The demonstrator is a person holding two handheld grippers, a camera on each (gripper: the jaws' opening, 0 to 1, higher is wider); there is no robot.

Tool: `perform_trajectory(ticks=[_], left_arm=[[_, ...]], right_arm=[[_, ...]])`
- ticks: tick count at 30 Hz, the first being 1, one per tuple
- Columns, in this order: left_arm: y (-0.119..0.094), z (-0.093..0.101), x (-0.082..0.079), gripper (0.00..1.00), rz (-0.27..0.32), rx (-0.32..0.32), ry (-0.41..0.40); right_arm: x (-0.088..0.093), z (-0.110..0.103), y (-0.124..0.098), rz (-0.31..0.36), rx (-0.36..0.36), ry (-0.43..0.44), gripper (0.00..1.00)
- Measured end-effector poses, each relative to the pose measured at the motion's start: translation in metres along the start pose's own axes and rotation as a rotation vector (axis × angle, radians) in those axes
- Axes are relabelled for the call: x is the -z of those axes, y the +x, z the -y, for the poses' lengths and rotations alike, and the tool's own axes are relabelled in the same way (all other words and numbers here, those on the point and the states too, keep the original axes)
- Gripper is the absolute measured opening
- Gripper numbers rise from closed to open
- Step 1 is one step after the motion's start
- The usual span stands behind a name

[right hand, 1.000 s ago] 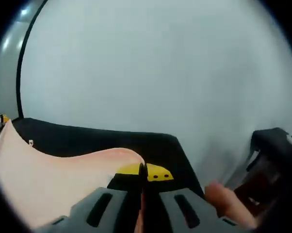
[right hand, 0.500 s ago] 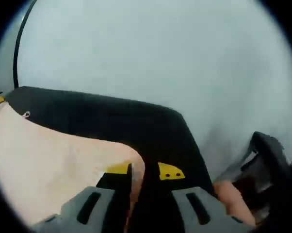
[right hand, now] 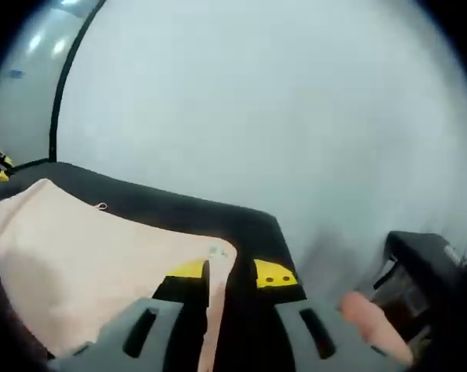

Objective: Fold the towel on the table until its edges align and the towel forms a compact rectangular stack.

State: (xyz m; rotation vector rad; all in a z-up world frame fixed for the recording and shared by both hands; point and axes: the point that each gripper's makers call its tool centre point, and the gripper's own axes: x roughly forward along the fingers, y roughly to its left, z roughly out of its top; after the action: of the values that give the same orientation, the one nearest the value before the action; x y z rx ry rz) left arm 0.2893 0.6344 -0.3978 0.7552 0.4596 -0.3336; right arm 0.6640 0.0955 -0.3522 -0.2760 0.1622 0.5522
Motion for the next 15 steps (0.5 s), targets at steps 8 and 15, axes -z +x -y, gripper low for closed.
perform_trajectory(ticks=[8, 15], left_arm=[[-0.03, 0.083, 0.008, 0.16, -0.183, 0.183, 0.155], [-0.013, 0.08, 0.032, 0.1, -0.273, 0.16, 0.235]], right_arm=[[-0.003, 0.005, -0.068, 0.048, -0.011, -0.037, 0.17], [-0.014, -0.005, -0.097, 0.048, -0.049, -0.094, 0.16]])
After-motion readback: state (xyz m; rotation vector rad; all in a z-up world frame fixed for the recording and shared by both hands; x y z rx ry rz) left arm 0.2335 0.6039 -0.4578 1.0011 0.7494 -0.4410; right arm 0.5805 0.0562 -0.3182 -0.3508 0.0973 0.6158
